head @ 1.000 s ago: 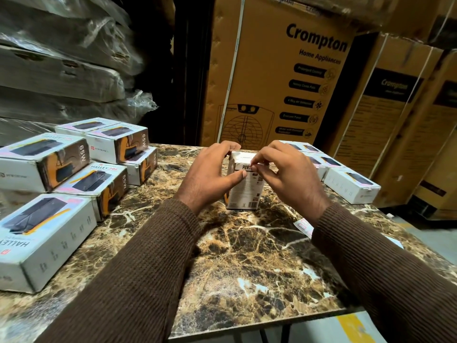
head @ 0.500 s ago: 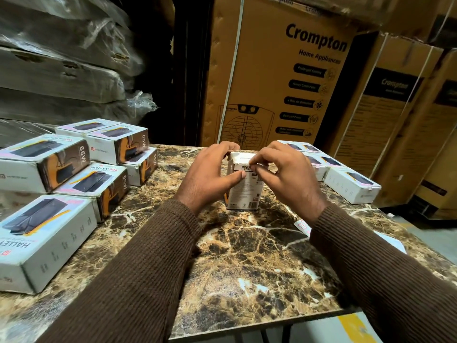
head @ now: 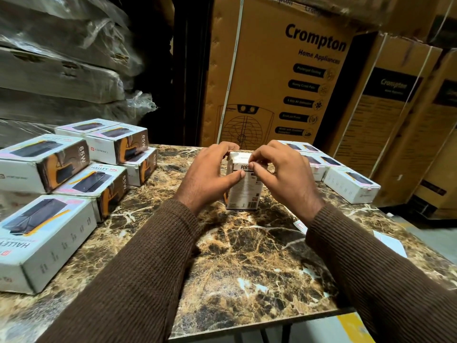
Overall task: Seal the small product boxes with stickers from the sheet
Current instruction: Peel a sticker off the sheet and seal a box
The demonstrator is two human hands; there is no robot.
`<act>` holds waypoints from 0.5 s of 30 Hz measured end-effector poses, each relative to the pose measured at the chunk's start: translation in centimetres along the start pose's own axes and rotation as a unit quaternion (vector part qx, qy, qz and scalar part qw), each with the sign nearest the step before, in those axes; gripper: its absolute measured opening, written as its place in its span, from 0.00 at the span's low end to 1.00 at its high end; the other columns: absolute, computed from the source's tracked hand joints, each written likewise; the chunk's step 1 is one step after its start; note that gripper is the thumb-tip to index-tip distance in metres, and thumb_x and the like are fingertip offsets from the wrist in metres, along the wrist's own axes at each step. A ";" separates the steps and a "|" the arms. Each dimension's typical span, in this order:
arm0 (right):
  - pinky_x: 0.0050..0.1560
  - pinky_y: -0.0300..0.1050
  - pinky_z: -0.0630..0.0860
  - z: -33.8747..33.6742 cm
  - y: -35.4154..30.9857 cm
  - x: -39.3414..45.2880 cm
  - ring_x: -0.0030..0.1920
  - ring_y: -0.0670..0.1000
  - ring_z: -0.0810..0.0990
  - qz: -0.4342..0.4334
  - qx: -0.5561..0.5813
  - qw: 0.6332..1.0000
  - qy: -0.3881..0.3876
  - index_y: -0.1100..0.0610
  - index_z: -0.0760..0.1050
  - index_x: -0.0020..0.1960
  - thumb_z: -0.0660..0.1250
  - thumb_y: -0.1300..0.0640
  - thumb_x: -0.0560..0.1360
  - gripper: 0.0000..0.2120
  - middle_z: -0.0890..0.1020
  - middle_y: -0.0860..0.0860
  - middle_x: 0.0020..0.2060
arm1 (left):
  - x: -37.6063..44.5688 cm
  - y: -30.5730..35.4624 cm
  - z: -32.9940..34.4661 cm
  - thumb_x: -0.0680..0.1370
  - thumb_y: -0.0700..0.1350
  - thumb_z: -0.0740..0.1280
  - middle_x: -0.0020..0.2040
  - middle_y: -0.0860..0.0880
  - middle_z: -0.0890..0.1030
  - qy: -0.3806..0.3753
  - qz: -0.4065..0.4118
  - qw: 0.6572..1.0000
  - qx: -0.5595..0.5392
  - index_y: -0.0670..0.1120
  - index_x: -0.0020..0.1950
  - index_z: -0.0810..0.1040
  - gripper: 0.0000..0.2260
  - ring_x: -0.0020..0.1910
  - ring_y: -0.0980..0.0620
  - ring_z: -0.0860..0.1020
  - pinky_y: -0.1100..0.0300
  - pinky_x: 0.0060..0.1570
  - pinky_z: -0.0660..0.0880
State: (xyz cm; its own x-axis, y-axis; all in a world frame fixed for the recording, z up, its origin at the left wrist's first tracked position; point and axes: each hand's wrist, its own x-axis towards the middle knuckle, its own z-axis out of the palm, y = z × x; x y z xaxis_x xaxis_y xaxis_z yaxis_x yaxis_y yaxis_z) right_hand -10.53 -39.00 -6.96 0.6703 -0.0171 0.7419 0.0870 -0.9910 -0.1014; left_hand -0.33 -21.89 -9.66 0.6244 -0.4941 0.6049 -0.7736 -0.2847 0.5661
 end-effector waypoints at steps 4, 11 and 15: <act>0.46 0.44 0.79 -0.1 0.2 -0.2 0.49 0.44 0.79 0.008 0.017 1.000 0.004 0.48 0.81 0.54 0.69 0.50 0.81 0.04 0.80 0.42 0.46 | 0.1 -0.1 0.0 0.78 0.54 0.75 0.68 0.53 0.78 -0.003 0.000 1.000 -0.001 0.51 0.73 0.74 0.25 0.69 0.52 0.73 0.43 0.68 0.73; 0.46 0.49 0.80 -0.2 0.1 -0.3 0.49 0.44 0.79 0.004 0.020 1.000 0.006 0.46 0.83 0.53 0.72 0.49 0.80 0.03 0.79 0.41 0.46 | 0.1 -0.1 0.1 0.78 0.54 0.75 0.69 0.53 0.77 -0.001 -0.002 1.000 0.001 0.51 0.73 0.75 0.25 0.69 0.52 0.73 0.43 0.68 0.74; 0.49 0.54 0.82 0.0 0.2 -0.3 0.49 0.43 0.79 0.019 0.038 0.999 0.005 0.46 0.81 0.51 0.71 0.50 0.80 0.01 0.79 0.40 0.46 | 0.0 -0.1 0.0 0.78 0.54 0.75 0.69 0.53 0.78 -0.001 0.004 1.000 -0.001 0.50 0.72 0.75 0.24 0.69 0.52 0.73 0.43 0.68 0.74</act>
State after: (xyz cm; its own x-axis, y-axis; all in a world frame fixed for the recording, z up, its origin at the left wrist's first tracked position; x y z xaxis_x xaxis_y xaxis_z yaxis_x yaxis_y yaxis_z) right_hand -10.76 -39.22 -7.19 0.6667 -0.0556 0.7432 0.1180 -0.9768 -0.1789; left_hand -0.24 -21.87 -9.69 0.6188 -0.4974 0.6080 -0.7778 -0.2792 0.5631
